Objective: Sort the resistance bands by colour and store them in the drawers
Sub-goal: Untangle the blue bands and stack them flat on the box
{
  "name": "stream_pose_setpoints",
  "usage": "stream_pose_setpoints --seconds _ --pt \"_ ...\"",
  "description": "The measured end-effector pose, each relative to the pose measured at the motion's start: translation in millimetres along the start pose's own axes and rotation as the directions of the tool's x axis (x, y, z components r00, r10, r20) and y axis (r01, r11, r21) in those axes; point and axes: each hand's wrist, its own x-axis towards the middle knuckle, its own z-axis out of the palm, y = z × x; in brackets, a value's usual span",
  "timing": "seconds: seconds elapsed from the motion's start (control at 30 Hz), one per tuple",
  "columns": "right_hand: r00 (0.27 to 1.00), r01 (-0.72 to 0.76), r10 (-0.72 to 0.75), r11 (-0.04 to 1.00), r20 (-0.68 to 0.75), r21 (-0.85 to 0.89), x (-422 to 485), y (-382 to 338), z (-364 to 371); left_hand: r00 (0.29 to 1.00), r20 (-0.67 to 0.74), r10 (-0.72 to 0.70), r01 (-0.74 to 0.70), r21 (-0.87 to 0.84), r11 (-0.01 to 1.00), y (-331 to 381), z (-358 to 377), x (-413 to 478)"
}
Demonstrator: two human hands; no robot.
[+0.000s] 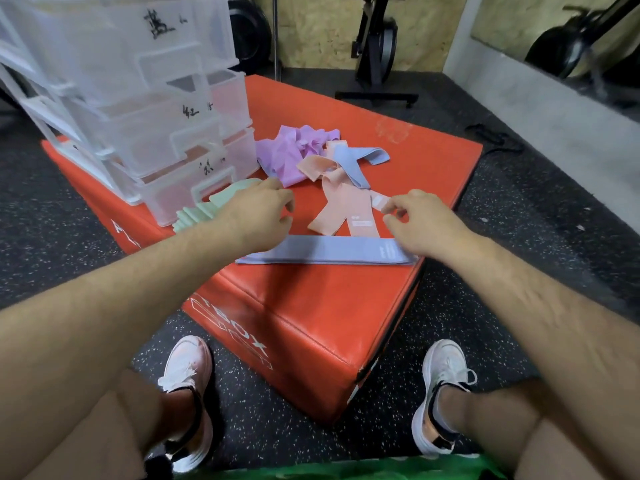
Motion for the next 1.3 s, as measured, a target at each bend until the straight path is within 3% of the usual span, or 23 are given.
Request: stream_pose_setpoints --seconds 0.23,0.4,0.53,0.63,0.8,0.97,1.03,1.13,1.23,1.3 --pt "0.993 0.077 -0.076 0.997 0.088 -0.016 63 -23 23 0.997 0.06 0.039 -0.032 -0.108 0.994 23 16 70" --pt "0.985 -0.015 0.033 0.994 0.169 -0.106 96 -20 35 0.996 0.076 0.041 -0.031 -0.126 0.992 33 27 98" --pt "0.991 -0.001 0.017 0.993 0.132 -0.114 104 -20 40 0.994 0.098 0.04 -0.029 -0.111 0.993 34 27 106" --pt "0.995 -0.004 0.008 0.999 0.095 -0.041 105 -21 38 0.994 0.111 0.008 0.005 -0.115 0.993 30 25 106" --pt "0.986 -0.078 0.071 0.996 0.148 0.046 98 -27 32 0.993 0.119 -0.006 0.019 -0.111 0.994 26 23 95" --pt "0.997 -0.083 0.082 0.971 0.014 0.226 87 -40 10 0.994 0.1 -0.037 0.06 -0.234 0.97 29 18 85" --pt "0.994 -0.101 0.112 0.914 -0.005 0.393 78 -53 -9 0.993 0.091 -0.078 0.103 -0.318 0.943 37 12 85" --pt "0.986 -0.153 0.159 0.73 0.052 0.666 65 -65 -27 0.98 0.104 -0.17 0.198 -0.458 0.867 50 4 84" --pt "0.986 -0.161 0.134 0.547 0.104 0.822 55 -70 -32 0.975 0.103 -0.197 0.214 -0.684 0.697 57 1 80" --pt "0.99 -0.139 0.087 0.484 0.11 0.864 50 -72 -34 0.976 0.076 -0.204 0.186 -0.777 0.601 58 -1 79"
